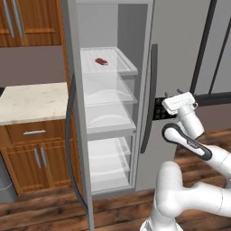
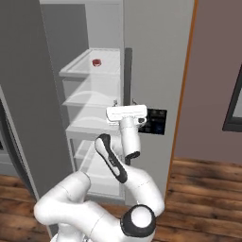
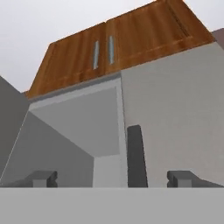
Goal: There's a chicken drumstick in the fridge that needs to be moved to the freezer for freezing. Pick up the chicken drumstick from the fridge, place it on any shelf in the freezer, and close the fridge and freezer doors when done.
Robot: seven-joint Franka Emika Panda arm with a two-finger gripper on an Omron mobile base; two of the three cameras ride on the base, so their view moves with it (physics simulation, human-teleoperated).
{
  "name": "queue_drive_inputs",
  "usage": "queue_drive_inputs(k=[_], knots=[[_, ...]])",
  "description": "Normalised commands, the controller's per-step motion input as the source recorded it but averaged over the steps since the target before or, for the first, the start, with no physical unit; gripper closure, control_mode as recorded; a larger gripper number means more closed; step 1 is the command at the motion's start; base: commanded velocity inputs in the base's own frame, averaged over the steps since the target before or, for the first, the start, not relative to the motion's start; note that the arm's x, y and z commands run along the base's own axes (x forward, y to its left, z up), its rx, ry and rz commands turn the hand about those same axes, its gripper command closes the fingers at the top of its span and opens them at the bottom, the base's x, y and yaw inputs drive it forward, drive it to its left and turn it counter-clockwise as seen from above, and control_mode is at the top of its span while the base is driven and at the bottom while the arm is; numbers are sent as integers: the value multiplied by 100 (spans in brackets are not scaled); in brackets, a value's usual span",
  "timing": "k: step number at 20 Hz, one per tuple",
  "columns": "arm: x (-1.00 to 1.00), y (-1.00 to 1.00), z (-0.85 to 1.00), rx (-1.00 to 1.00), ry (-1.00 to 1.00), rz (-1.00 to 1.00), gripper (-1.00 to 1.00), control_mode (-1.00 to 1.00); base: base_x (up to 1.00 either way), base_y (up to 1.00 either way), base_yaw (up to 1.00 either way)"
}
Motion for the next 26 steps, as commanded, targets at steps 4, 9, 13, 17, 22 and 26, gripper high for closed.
queue_drive_inputs(k=[4, 9, 13, 17, 22, 26], knots=[[-35, 0, 93, -31, 42, -22, -100, -100, 0, 0, 0], [-14, 0, 57, -37, 65, -27, -100, -100, 0, 0, 0], [-47, 6, 18, -22, 67, -26, -100, -100, 0, 0, 0], [-93, 48, -17, -16, 48, -24, -100, -100, 0, 0, 0], [-100, 56, -34, 0, 6, -18, -100, -100, 0, 0, 0], [-96, 73, 2, 4, 0, 0, -100, -100, 0, 0, 0]])
